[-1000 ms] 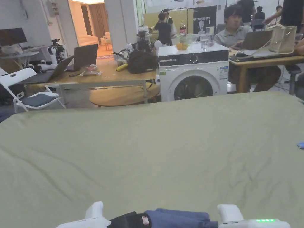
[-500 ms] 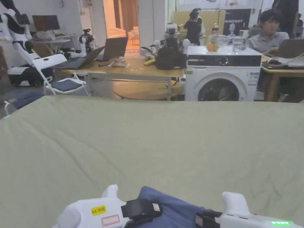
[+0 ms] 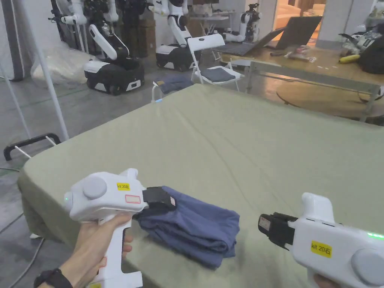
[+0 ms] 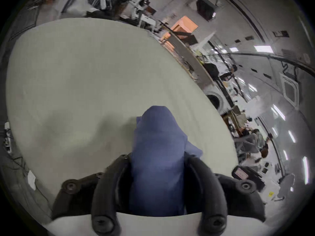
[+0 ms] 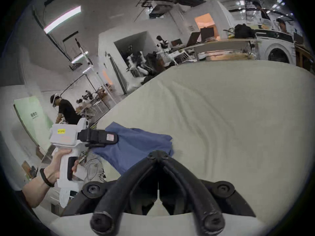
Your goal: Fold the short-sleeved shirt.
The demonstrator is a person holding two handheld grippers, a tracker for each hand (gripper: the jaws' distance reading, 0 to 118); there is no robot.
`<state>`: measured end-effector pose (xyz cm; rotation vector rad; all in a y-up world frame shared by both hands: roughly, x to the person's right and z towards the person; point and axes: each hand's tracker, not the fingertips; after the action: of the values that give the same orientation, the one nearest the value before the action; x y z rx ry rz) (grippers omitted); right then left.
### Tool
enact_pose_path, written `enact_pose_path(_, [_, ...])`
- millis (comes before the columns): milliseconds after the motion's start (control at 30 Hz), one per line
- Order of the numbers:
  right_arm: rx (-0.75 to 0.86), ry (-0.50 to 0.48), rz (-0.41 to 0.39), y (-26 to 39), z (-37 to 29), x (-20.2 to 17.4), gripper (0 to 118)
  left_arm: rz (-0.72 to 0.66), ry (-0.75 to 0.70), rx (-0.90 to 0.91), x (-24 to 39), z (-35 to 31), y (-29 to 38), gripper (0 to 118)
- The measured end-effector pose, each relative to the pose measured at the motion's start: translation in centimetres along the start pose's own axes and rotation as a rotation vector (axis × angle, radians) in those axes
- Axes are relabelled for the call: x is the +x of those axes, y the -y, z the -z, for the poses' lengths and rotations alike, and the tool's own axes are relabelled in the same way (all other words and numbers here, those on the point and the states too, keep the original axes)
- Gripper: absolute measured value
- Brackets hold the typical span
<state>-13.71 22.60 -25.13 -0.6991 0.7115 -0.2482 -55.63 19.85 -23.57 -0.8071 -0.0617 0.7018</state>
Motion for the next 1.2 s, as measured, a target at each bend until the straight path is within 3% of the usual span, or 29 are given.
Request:
enact_pose_path(67, [0.001, 0.036, -0.029, 0.2, -1.3, 0.6, 0, 0.152, -0.198, 0.063, 1.1, -0.9, -1.1, 72])
enact_pose_path(167, [0.061, 0.110, -0.069, 0.1, -5.1, 2.1, 0, 0.338, -0.340, 0.226, 5.3, -4.0, -1.5, 76])
enact_pose_path(333, [0.267, 0.193, -0.064, 0.0, -13.2, 3.9, 0, 0.620, -0.164, 0.520, 17.0, -9.3, 3.4, 76])
enact_pose_path(400, [0.308, 0.250, -0.114, 0.1, -16.9, 3.6, 0, 0.710, -0.090, 0.593, 21.5, -10.5, 6.2, 75])
enact_pose_path(500, [0.335, 0.392, -0.228, 0.6, -22.4, 3.4, 0, 0.799, 0.049, 0.672, 27.1, -11.1, 10.6, 69])
enact_pose_path(600, [0.414, 0.573, -0.272, 1.6, -27.9, 3.7, 0, 0.822, 0.128, 0.662, 30.8, -11.1, 13.4, 66])
enact_pose_path(633, [0.434, 0.642, -0.283, 2.2, -29.2, 3.7, 0, 0.810, 0.157, 0.661, 31.9, -11.0, 14.4, 55])
enact_pose_path(733, [0.531, 0.726, -0.267, 3.2, -32.5, 3.4, 0, 0.823, 0.193, 0.640, 33.5, -10.8, 16.2, 0])
enact_pose_path(800, [0.547, 0.718, -0.251, 3.1, -33.0, 3.4, 0, 0.865, 0.138, 0.671, 34.4, -10.7, 17.5, 0])
enact_pose_path(867, [0.572, 0.801, -0.275, 2.7, -33.3, 2.7, 0, 0.941, 0.020, 0.727, 35.1, -10.9, 19.2, 0])
enact_pose_path(933, [0.628, 0.854, -0.289, 3.0, -33.5, 1.9, 0, 0.839, -0.103, 0.754, 35.3, -11.1, 20.4, 0])
enact_pose_path(1000, [0.607, 0.889, -0.312, 3.8, -33.6, 1.2, 0, 0.774, 0.076, 0.714, 34.4, -11.5, 20.5, 0])
enact_pose_path(1033, [0.617, 0.948, -0.284, 4.3, -33.2, 1.3, 0, 0.762, 0.118, 0.692, 34.3, -11.6, 20.7, 0])
enact_pose_path(1067, [0.623, 0.952, -0.251, 4.6, -33.2, 1.3, 0, 0.775, 0.110, 0.699, 34.4, -11.4, 20.8, 0])
enact_pose_path(1100, [0.602, 0.893, -0.225, 4.7, -33.4, 1.5, 0, 0.799, 0.079, 0.710, 34.4, -11.5, 21.1, 0])
enact_pose_path(1133, [0.600, 0.880, -0.234, 5.0, -33.4, 1.5, 0, 0.819, 0.070, 0.717, 34.5, -11.6, 21.3, 0])
enact_pose_path(1200, [0.614, 0.913, -0.226, 5.2, -33.2, 1.7, 0, 0.845, 0.110, 0.710, 34.6, -11.6, 21.5, 0])
